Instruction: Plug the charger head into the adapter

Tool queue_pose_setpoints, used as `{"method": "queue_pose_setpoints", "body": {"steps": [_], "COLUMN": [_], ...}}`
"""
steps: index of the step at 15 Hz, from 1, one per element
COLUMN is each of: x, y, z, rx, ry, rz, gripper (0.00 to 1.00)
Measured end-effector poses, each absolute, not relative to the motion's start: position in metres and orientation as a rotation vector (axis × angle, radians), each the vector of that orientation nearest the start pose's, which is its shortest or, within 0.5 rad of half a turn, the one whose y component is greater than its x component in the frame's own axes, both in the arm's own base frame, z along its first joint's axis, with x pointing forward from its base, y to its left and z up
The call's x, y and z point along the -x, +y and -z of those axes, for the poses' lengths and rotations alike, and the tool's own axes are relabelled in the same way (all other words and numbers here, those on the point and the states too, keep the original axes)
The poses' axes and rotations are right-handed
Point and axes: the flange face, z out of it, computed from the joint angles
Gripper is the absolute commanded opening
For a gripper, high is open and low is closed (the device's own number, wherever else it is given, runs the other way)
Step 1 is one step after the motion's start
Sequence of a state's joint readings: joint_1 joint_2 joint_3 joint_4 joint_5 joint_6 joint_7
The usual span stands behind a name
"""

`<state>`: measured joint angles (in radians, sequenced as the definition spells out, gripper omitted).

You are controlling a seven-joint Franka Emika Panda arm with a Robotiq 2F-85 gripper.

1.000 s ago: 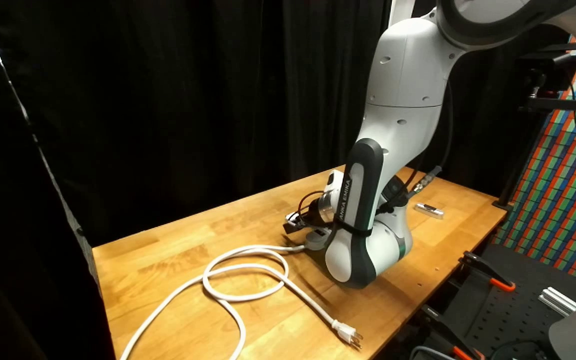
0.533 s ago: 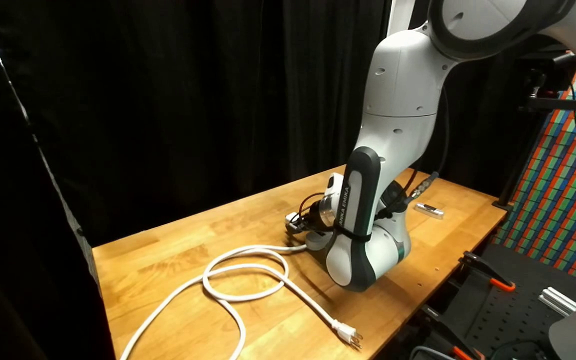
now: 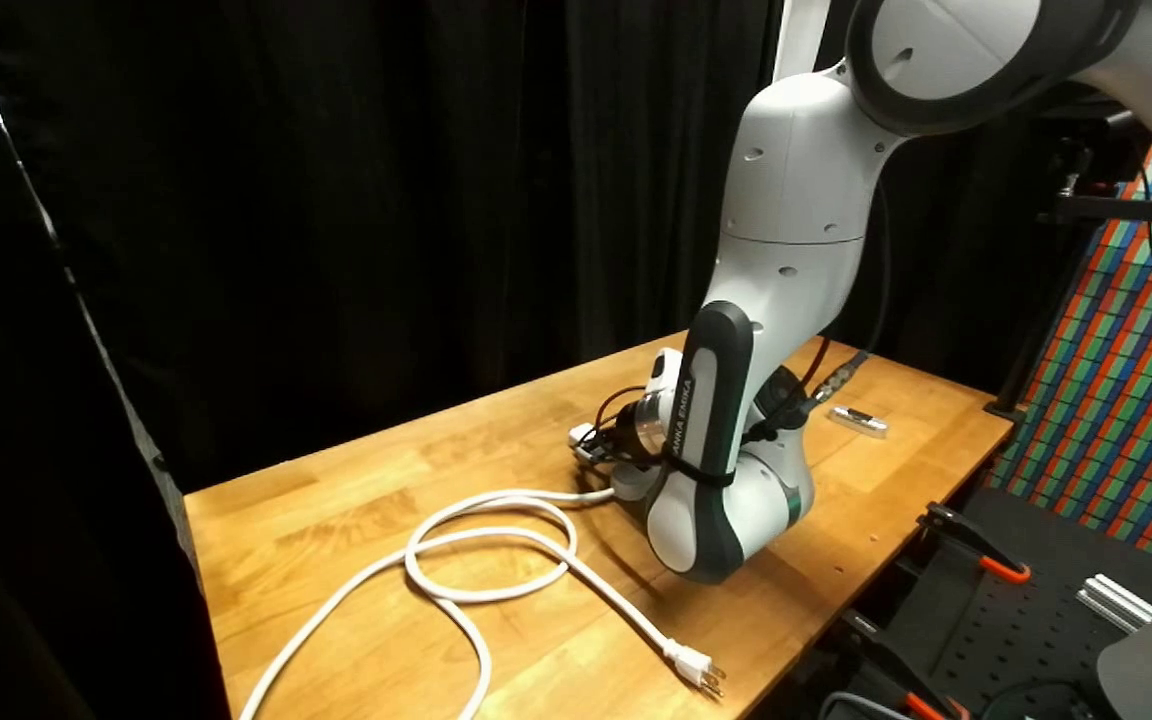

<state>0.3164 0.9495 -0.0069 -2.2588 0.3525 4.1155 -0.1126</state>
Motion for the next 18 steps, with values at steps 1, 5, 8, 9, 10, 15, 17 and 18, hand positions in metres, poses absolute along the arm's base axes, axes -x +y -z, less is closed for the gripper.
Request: {"method": "queue_pose_setpoints", "body": {"steps": [1,5,8,9,10,15,17,18], "x": [-0.483,-0.487,-0.493,-0.495,-0.496,-0.483,-0.467,-0.459], "y": [0.104,0.099,0.083,0.077,0.072,0.054,0.036,0.027], "z": [-0.066,-0.072,-0.090,-0.099,-0.109,-0.154,-0.160,-0.160], "rx": [2.905,2.944,3.064,3.113,3.159,3.358,3.398,3.411], "ry": [-0.129,-0.185,-0.198,-0.199,-0.202,-0.172,-0.141,-0.151], "rz": [1.420,1.391,1.327,1.307,1.285,0.915,0.753,0.676], "gripper": [0.23,0.23,0.23,0.23,0.23,0.23,0.23,0.23]}}
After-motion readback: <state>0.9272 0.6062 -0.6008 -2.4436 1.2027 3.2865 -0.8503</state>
